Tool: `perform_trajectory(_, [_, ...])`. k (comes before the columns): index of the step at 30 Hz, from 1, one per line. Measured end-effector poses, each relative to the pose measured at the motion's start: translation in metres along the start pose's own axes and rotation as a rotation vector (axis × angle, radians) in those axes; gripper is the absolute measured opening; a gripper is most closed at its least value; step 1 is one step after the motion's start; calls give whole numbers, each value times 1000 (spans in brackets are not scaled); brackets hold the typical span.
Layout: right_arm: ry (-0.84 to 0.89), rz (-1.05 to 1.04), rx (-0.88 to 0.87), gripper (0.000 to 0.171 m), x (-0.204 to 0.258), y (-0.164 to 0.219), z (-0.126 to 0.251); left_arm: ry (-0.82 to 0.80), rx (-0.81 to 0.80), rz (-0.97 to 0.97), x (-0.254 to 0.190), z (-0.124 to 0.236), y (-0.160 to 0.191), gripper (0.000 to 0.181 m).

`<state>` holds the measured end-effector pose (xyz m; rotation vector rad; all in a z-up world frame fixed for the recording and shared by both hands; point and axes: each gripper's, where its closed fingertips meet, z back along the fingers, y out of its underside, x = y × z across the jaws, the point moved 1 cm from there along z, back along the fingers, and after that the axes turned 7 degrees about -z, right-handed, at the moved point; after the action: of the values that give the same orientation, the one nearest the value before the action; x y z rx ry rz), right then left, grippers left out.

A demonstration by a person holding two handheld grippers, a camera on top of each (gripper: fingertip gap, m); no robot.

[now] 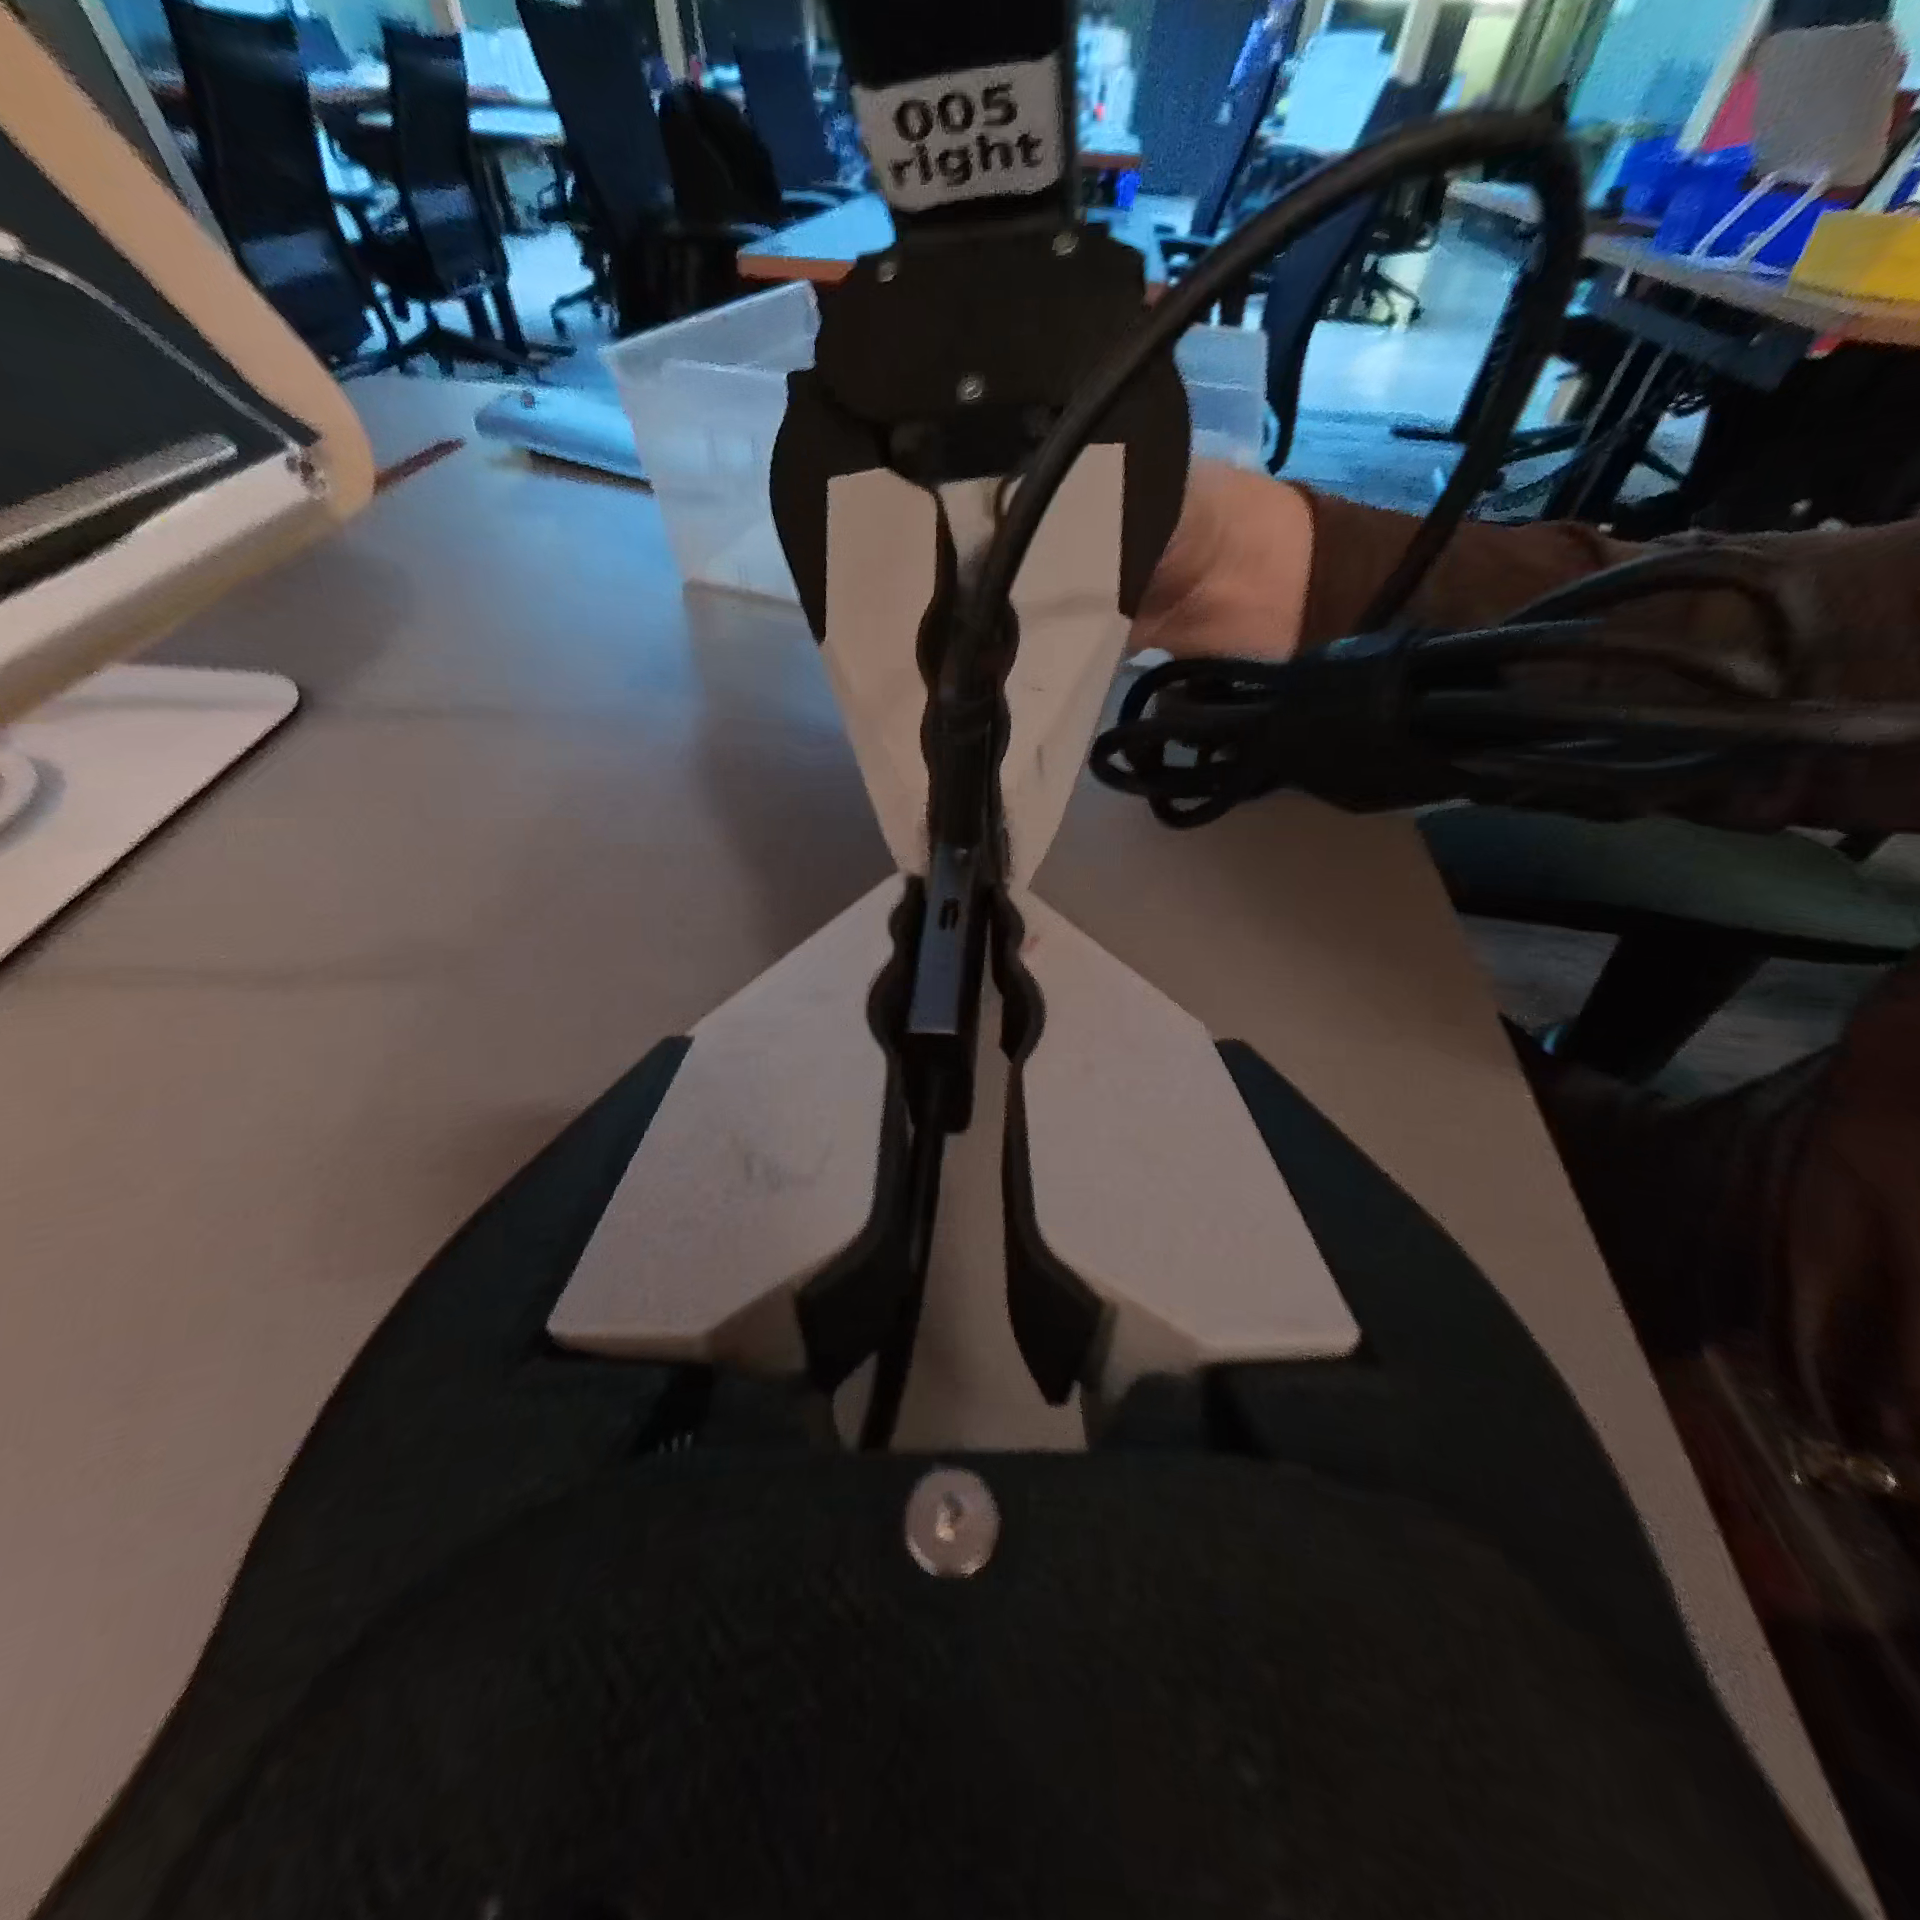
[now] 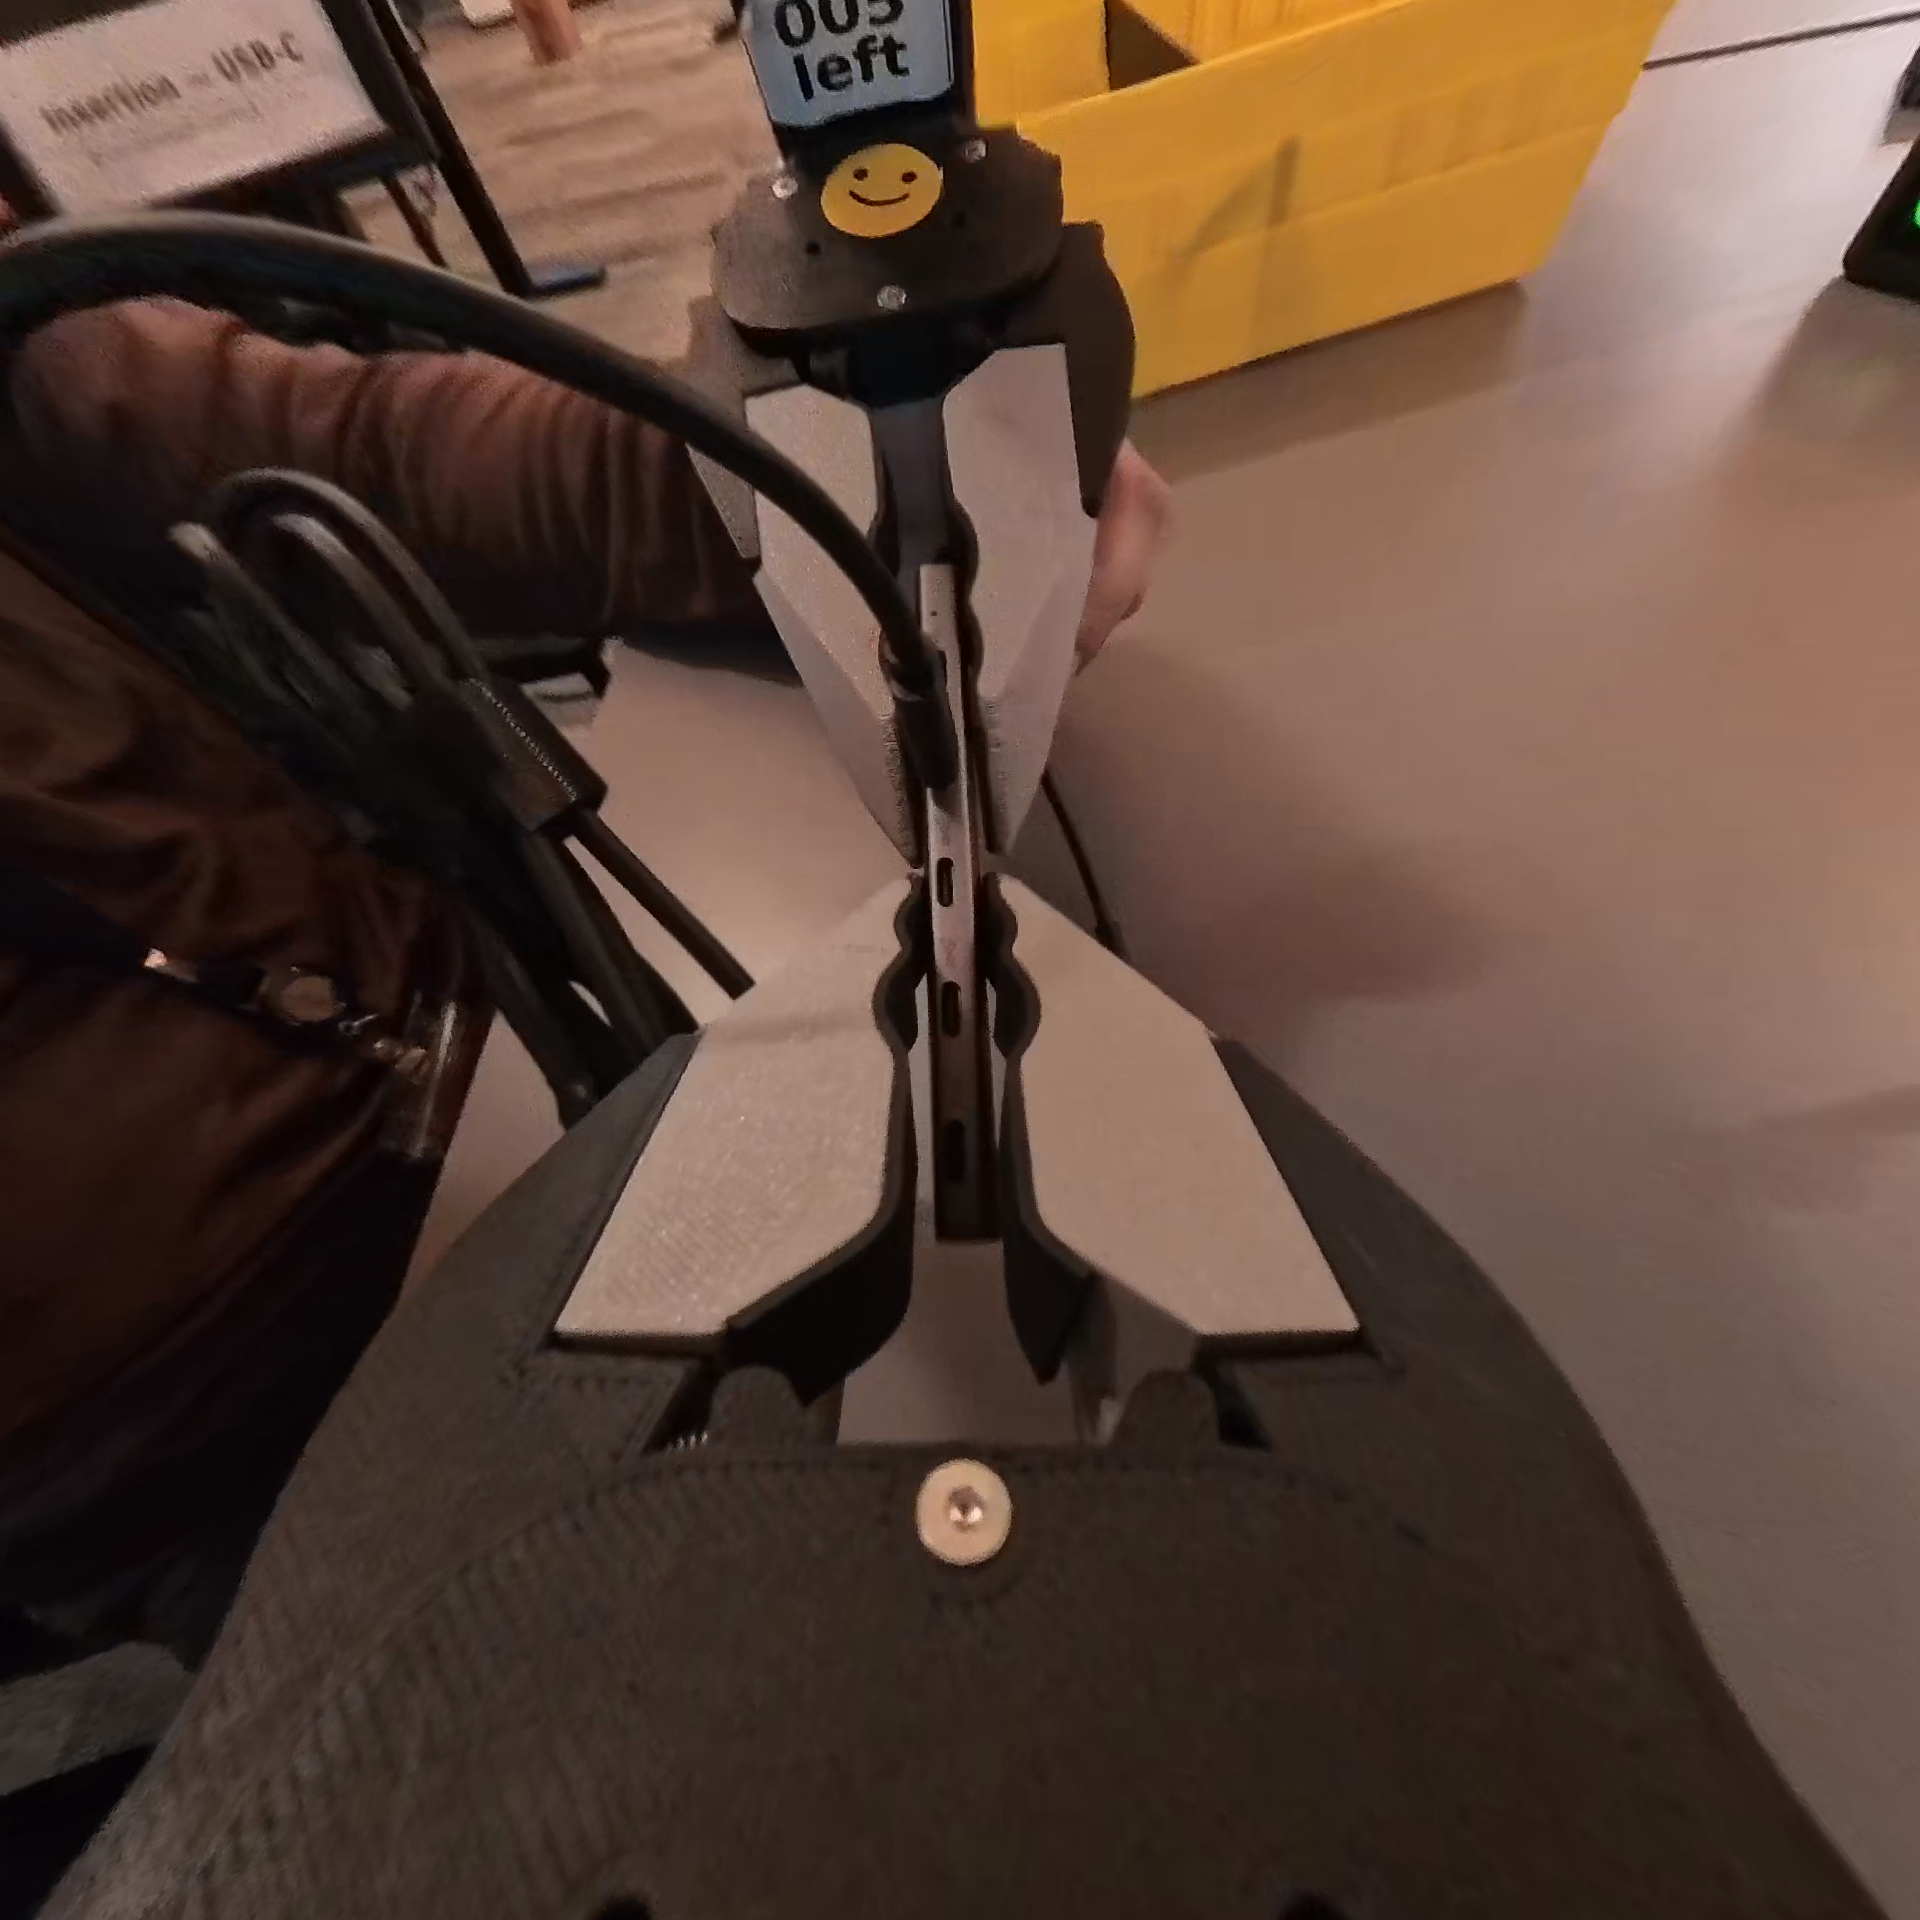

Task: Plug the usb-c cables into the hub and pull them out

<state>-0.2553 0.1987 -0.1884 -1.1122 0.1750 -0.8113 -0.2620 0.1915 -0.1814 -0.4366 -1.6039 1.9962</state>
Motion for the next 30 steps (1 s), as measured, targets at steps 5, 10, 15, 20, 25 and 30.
perform_trajectory(5, [-72, -3, -88, 7, 9, -9, 4, 16, -47, -41, -7, 4, -11, 8])
perform_trajectory(10, [-79, 8, -146, 7, 12, -17, 8, -10, -87, -31, -4, 8, -17, 13])
perform_trajectory(15, [-116, -22, -187, 7, 14, -19, 7, -3, -89, -36, -5, 10, -17, 13])
perform_trajectory(20, [-184, -48, -272, 7, 18, -27, 10, 2, -135, -84, -10, 13, -25, 9])
perform_trajectory(25, [-116, -34, -265, 11, 12, -29, 10, -73, -103, -177, -4, 16, -26, 7])
perform_trajectory(30, [54, 11, -254, 31, -5, -25, 26, -172, -6, -187, 13, 15, -13, 7])
